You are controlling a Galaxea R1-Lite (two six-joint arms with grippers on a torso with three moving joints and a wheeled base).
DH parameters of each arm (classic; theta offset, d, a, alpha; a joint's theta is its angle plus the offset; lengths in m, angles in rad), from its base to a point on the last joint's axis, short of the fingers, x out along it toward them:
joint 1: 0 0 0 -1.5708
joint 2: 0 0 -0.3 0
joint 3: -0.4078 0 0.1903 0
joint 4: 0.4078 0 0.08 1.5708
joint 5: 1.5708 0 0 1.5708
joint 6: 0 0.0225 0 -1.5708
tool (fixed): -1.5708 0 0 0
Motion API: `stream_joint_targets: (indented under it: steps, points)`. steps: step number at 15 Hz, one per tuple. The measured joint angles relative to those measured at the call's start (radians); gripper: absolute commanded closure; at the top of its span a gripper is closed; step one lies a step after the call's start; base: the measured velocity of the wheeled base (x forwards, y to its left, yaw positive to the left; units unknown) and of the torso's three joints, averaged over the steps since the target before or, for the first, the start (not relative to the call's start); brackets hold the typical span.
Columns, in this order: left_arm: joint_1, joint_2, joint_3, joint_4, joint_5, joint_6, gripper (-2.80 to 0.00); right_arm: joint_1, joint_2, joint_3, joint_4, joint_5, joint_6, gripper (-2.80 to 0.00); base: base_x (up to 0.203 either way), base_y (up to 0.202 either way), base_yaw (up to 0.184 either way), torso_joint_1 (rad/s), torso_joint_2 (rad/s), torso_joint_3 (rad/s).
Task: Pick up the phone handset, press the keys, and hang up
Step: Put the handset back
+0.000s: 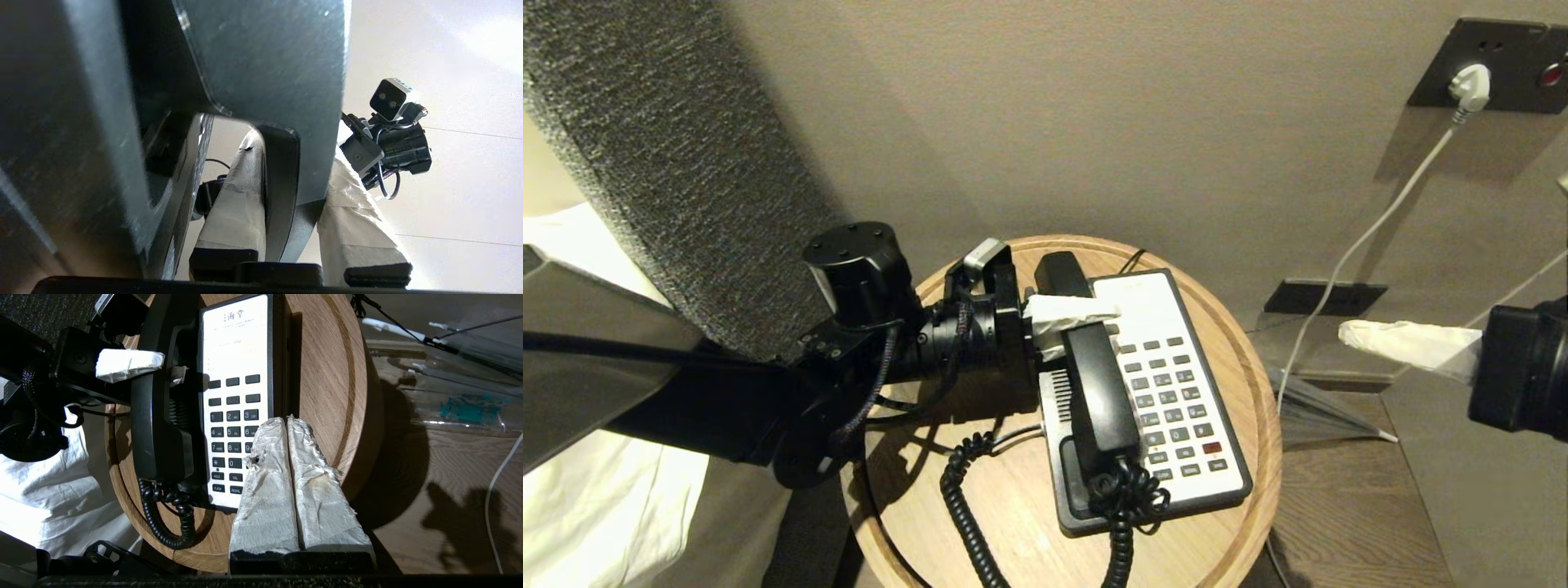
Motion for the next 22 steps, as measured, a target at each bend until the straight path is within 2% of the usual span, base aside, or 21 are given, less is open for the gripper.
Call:
stream_joint_targets:
  steps: [22]
  points:
    - [0.011,0.03,0.032,-0.058,-0.004,0.007,0.0,0.012,0.006,0.002,0.0,0.001,0.0,0.0,0.0,0.0,0.0,0.0,0.0,0.0]
